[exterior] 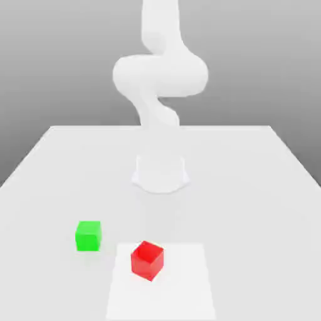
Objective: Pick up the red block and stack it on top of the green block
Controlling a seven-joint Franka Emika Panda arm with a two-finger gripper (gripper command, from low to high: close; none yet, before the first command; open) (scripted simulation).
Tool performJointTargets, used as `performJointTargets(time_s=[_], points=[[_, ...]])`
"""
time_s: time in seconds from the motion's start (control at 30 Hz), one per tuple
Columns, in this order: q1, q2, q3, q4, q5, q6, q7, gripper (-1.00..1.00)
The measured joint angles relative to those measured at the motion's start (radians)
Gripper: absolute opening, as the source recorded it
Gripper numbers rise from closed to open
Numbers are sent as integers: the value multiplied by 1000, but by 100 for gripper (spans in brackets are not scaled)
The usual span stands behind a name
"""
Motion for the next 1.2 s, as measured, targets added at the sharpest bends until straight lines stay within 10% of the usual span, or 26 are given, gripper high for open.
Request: performJointTargets(time_s=[0.53,0.9,1.2], points=[[67,505,-66,-265,226,254,93,0],[-4,734,-58,-434,-40,451,440,0],[-4,856,-40,-412,-37,559,437,0]])
